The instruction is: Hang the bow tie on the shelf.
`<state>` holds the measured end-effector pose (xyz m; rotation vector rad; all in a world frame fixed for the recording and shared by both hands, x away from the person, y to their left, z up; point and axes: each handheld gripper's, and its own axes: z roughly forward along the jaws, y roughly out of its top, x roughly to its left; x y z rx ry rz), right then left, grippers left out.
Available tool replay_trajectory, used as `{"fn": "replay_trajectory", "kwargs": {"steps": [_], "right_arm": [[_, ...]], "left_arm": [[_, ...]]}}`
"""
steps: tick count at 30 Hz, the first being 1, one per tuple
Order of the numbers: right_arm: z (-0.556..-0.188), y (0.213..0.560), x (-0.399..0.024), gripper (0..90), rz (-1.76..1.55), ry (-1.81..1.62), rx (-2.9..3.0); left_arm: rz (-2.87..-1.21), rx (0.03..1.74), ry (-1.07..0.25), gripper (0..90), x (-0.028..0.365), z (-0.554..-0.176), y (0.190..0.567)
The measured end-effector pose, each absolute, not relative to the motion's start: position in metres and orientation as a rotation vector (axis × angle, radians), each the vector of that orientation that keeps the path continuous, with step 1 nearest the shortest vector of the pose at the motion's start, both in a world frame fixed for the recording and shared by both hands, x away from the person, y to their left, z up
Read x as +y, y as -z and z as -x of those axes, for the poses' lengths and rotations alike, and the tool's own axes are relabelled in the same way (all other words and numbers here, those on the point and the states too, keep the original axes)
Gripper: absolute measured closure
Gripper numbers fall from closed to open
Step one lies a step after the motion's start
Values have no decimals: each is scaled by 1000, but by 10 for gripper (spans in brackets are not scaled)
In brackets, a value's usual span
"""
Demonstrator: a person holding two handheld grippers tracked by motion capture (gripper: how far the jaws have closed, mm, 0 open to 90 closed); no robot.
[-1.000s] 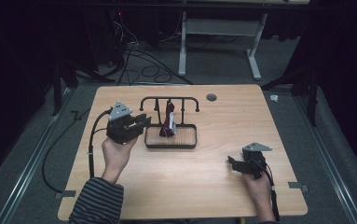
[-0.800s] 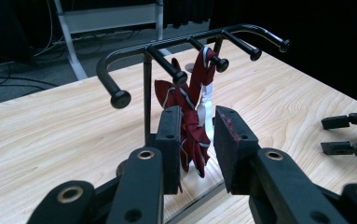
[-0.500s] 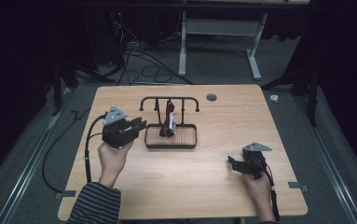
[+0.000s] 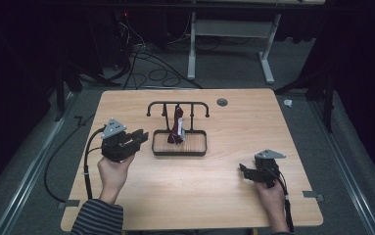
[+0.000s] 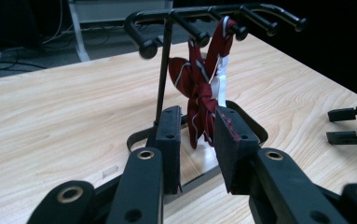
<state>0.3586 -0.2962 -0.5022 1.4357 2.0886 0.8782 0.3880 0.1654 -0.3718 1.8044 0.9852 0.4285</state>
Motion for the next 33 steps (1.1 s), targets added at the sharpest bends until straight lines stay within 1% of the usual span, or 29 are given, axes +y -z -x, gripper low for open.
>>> {"fn": "replay_trajectory", "kwargs": {"steps": [11,33], "right_arm": [[-359,502,-296,296,-1436,-878,2089],[-359,502,-296,297,-1437,-878,2087]], "left_arm": [[-1792,1006,-432,719,173,-385,376],[-1764,1090,-396,718,192,-377,401]]}}
